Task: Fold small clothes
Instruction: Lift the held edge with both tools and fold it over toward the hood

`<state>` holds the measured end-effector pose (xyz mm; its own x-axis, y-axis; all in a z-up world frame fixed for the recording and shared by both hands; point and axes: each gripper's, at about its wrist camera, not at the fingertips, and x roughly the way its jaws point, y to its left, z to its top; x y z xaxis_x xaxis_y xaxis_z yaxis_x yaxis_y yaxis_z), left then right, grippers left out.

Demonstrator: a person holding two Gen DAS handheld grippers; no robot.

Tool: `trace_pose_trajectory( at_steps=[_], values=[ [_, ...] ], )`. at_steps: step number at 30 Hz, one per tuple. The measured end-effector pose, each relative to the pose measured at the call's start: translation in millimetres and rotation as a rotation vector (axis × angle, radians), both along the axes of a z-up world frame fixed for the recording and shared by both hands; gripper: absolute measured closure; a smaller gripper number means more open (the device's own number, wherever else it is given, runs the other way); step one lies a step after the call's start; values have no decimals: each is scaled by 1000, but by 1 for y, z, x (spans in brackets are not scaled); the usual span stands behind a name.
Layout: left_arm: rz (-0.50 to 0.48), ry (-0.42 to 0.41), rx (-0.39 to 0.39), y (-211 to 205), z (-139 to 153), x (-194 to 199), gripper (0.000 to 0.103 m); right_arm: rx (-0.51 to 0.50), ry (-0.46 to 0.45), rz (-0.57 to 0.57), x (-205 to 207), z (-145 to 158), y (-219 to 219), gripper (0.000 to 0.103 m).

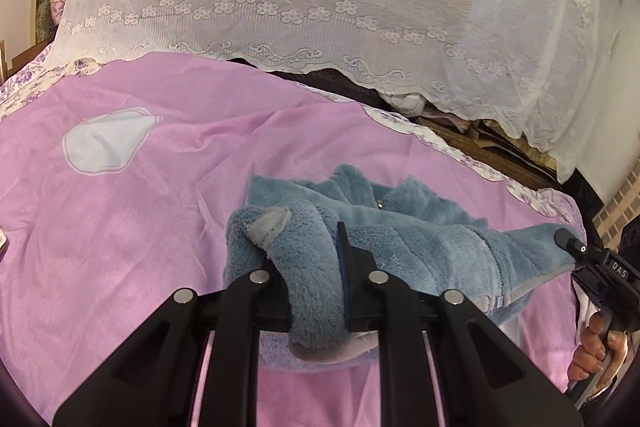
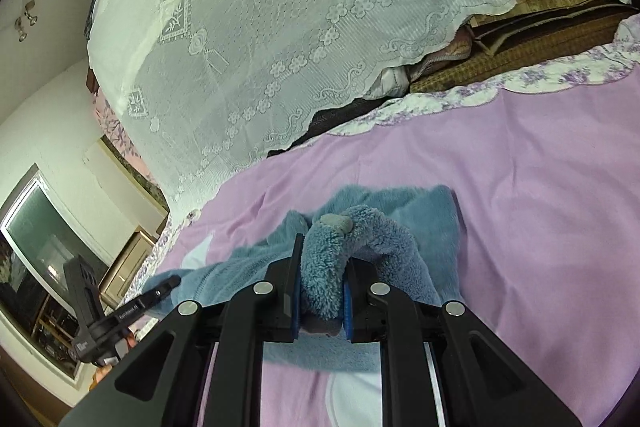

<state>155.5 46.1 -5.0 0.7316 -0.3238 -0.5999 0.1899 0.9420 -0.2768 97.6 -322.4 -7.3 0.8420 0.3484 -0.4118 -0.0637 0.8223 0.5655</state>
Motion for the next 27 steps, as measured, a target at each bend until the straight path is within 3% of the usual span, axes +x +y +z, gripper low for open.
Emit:
trace_pose_trajectory(
  at_steps=[10,17,22,27],
  values=[
    [36,20,22,-5,-9,48,89,32,13,-18,54,-7,-1,88],
    [51,43,36,-13,-29,74,89,48,64,-50,87,-28,-10,88],
    [59,68,93,-21,-49,88,89,37,134,-71,107,-56,-15,88],
    [67,29,204,-36,-56,86,87,36,175,-84,114,-74,-18,87]
  ],
)
